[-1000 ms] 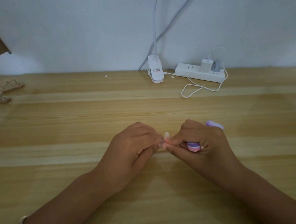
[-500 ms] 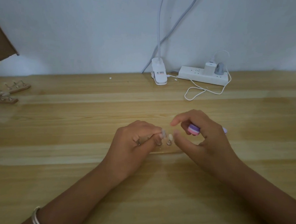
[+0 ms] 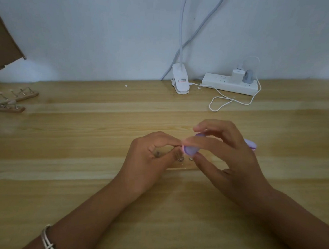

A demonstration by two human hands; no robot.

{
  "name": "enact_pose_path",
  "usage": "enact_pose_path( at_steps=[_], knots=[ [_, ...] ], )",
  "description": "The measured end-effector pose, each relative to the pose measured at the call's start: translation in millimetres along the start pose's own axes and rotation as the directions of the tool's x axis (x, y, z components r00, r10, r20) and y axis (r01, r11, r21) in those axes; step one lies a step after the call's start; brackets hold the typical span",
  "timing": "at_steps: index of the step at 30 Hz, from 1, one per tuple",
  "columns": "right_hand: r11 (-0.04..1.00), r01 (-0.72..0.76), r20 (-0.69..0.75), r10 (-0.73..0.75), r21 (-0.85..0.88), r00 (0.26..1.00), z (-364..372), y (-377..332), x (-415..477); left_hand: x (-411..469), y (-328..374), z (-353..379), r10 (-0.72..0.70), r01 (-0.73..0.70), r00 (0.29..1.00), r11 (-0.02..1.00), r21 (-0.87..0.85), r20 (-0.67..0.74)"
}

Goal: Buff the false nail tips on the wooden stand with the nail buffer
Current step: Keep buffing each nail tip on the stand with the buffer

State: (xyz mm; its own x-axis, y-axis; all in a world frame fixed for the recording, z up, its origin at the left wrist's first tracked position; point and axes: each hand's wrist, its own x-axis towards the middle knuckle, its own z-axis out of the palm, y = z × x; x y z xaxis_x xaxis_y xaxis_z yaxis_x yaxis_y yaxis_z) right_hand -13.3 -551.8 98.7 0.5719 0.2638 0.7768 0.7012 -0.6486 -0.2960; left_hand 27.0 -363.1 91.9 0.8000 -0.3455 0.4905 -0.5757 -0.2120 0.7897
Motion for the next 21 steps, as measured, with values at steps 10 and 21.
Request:
enact_pose_path(
  at_steps=[10, 21],
  knots=[
    [0.998, 0.011, 0.039, -0.009, -0.059, 0.999, -2, 9, -1, 0, 1, -2, 0.011, -0.011, 1.000, 1.000, -0.009, 0.009],
    [0.979, 0.125, 0.023, -0.123, -0.164, 0.992, 0, 9, -3, -3, 5, -2, 0.050, -0.058, 0.997, 0.991, 0.121, 0.066]
  ],
)
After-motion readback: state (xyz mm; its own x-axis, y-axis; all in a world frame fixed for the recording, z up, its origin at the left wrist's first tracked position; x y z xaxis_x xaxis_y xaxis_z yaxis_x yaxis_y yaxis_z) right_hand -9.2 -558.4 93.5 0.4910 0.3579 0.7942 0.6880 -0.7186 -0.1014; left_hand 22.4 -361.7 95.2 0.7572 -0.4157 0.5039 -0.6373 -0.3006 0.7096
